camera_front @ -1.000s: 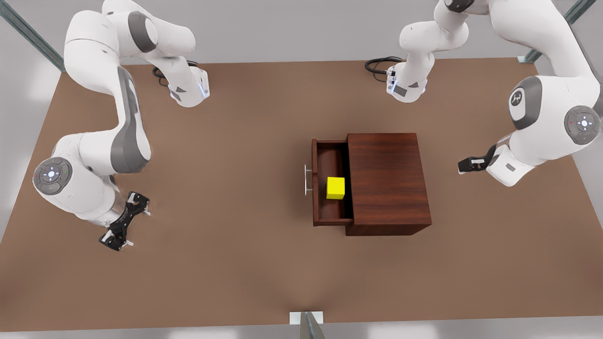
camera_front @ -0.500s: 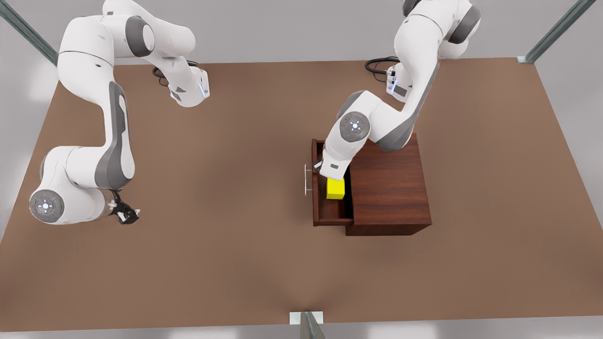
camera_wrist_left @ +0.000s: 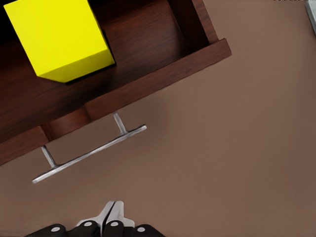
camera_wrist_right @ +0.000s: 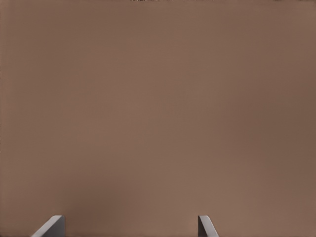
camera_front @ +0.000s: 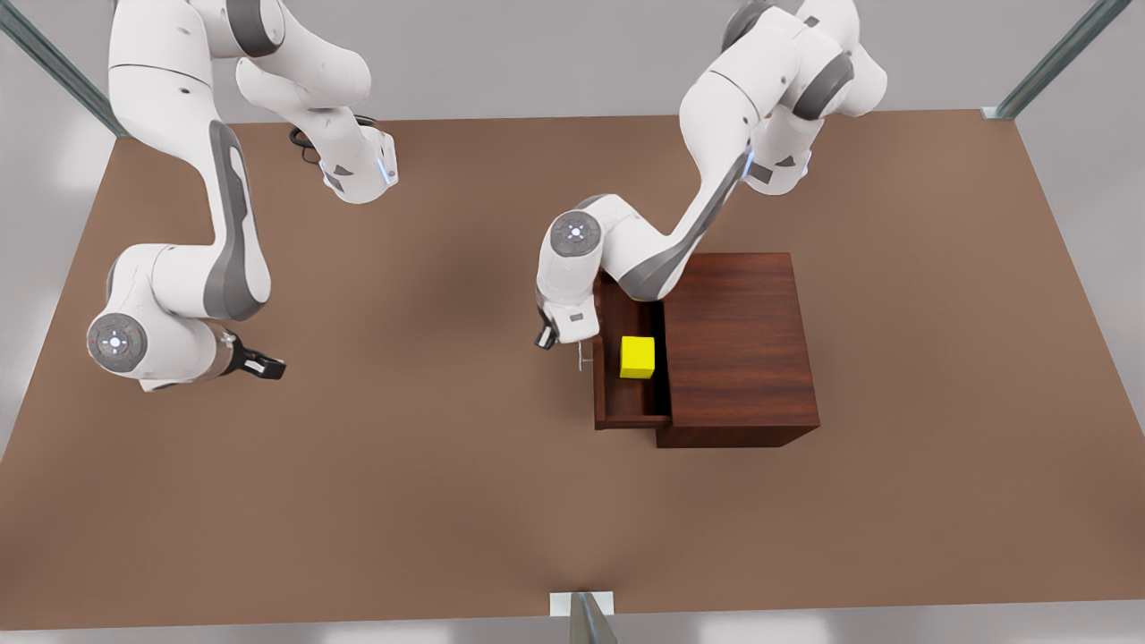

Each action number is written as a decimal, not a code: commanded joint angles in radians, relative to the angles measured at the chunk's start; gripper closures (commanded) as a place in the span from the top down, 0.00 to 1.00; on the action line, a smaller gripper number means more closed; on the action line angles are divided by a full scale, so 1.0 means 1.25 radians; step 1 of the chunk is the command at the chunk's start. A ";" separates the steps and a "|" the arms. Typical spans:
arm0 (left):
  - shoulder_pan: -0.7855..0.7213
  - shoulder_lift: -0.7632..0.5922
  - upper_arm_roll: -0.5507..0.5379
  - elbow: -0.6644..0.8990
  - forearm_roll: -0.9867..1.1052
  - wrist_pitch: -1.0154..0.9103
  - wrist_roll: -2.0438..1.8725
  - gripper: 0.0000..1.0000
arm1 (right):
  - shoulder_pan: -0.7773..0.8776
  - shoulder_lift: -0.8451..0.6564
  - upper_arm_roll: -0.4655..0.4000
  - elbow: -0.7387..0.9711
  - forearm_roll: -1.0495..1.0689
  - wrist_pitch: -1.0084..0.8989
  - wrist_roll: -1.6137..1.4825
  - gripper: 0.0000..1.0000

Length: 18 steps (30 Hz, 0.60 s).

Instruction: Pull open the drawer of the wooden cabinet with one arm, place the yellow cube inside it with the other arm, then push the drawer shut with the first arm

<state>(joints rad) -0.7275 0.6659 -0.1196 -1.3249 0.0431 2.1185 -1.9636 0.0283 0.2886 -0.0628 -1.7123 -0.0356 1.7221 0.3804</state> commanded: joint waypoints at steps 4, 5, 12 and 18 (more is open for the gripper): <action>-0.005 0.028 0.001 -0.003 0.045 0.033 -0.553 0.00 | 0.001 0.001 0.000 0.000 -0.001 0.021 -0.265 1.00; -0.005 0.028 0.001 -0.004 0.066 0.033 -0.552 0.00 | 0.001 0.001 0.000 0.000 -0.001 0.021 -0.265 1.00; 0.002 0.029 0.033 -0.011 0.089 0.020 -0.491 0.00 | 0.001 0.002 0.000 0.000 -0.002 0.023 -0.265 1.00; 0.005 0.028 0.045 -0.024 0.089 -0.007 -0.450 0.00 | 0.002 0.002 0.001 0.000 -0.003 0.023 -0.261 1.00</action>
<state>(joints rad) -0.7206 0.7014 -0.0639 -1.3531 0.1535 2.1290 -2.3598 0.0300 0.2925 -0.0620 -1.7124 -0.0397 1.7488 0.1727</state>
